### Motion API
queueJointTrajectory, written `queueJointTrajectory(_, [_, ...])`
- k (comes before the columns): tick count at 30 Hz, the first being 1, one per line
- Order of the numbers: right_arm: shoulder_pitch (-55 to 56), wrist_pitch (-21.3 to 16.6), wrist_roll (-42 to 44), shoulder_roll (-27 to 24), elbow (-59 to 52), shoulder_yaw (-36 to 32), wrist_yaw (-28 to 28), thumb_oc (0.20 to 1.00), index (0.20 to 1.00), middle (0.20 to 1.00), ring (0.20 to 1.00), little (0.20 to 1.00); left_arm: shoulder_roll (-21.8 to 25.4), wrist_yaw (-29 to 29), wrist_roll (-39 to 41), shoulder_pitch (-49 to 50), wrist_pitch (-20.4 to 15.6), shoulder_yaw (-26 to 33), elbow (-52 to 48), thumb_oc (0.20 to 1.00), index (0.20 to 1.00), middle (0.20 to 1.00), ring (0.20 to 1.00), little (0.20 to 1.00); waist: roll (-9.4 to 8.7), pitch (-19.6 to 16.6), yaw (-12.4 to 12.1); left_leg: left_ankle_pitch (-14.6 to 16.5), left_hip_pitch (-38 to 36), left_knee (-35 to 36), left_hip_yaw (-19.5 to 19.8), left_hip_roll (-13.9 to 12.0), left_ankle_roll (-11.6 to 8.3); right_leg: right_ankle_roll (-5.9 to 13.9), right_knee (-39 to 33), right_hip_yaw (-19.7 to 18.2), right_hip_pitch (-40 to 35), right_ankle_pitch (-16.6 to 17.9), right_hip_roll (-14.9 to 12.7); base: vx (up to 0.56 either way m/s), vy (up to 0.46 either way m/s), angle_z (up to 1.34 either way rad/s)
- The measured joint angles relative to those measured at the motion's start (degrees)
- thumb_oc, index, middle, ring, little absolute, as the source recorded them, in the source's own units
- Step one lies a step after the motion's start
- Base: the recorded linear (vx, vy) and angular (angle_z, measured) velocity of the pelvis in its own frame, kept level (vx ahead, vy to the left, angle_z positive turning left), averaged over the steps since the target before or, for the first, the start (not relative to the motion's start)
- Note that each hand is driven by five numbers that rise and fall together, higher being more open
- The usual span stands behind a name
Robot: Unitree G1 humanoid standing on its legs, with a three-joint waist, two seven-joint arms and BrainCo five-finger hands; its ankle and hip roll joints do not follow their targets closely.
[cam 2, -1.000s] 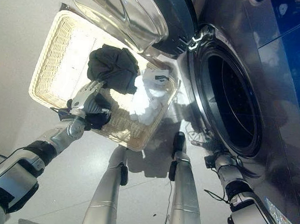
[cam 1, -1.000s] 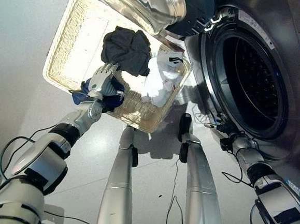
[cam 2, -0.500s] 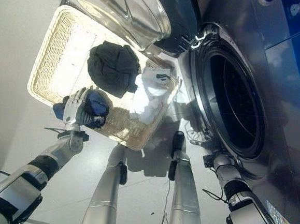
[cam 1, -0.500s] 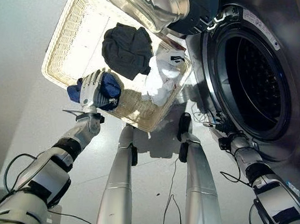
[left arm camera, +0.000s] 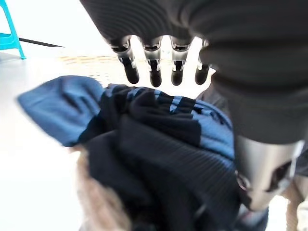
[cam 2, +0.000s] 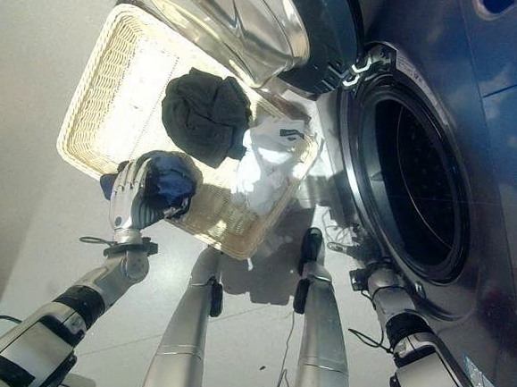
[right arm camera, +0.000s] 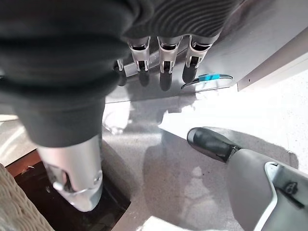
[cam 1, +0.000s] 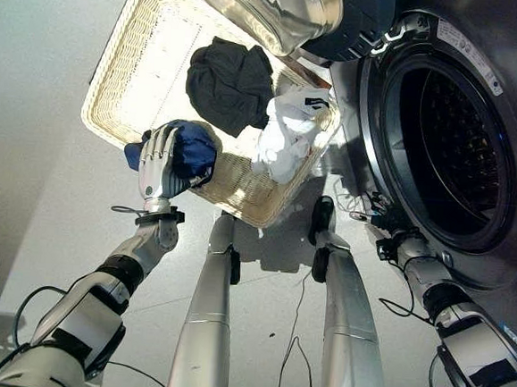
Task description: Put the clothes into the washing machine.
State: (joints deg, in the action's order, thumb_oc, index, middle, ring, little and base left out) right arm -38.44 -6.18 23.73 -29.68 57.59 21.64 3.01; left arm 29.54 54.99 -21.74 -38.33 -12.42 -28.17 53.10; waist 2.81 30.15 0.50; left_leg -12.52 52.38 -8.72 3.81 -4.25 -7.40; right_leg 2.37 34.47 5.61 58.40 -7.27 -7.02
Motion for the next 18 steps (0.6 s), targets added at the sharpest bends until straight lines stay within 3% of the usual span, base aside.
queueJointTrajectory(18, [-1.9,0.0,0.2,-0.5,1.4,-0.3,-0.8,1.0,1.0,1.0,1.0,1.0,1.0,-8.8,1.3,-7.4,10.2,-2.9,6.1,1.0,1.0,1.0,1.0,1.0,0.0,0.0,0.3,0.0,0.2,0.0,-0.2,0.0,-0.11,-0.12,0.0,-0.2,0.5,-0.1,0.0,0.0,0.014,0.0])
